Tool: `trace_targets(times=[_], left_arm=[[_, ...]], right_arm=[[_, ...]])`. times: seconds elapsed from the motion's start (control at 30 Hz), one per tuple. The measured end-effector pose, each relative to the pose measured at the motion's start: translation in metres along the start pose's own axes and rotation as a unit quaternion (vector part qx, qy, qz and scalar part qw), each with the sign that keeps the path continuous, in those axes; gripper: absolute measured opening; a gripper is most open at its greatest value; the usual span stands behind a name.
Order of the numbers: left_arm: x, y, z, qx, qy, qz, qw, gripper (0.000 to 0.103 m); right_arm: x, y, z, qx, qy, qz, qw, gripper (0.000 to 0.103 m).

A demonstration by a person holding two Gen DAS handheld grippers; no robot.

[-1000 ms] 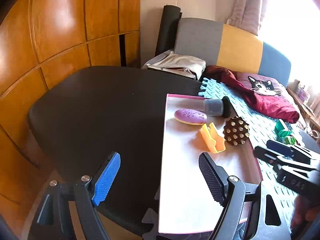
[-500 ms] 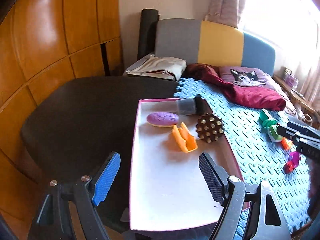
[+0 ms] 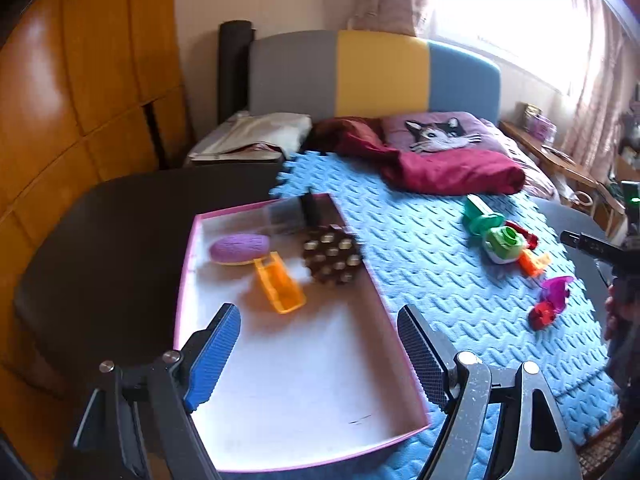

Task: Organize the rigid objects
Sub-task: 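Move both tools back over the toys on the blue mat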

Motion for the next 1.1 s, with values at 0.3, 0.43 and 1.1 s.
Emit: trace_targets(times=[0.3,0.43,1.1], left_arm=[[0.023,-0.048,-0.030,-0.056,0.020,-0.030,0.9978,0.082],[0.039,-0.074,-0.046,-0.077,0.019,-0.064,0.9948,0.082],[0.112,-0.208,-0.117,-0.169,-0.024,-0.307,0.9363,0.091]], right_arm=[[0.010,-0.037,-0.012,-0.002,0.040,-0.101,0.994,0.063],[0.006,-0.035,-0.014,0.000,0.048,-0.102,0.994,0.063],[0.013,-0.042,-0.012,0.037,0.060,-0.145,0.987,0.063]])
Point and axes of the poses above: each gripper's, at about its wrist camera, not at the fingertips, and z roughly against the way its jaws point, y to its left, x to its top, the point moved 1 cm from there along -z, roughly the way its jaws point, and after that the axes turned 13 degrees about -z, right-handed, at the moved point
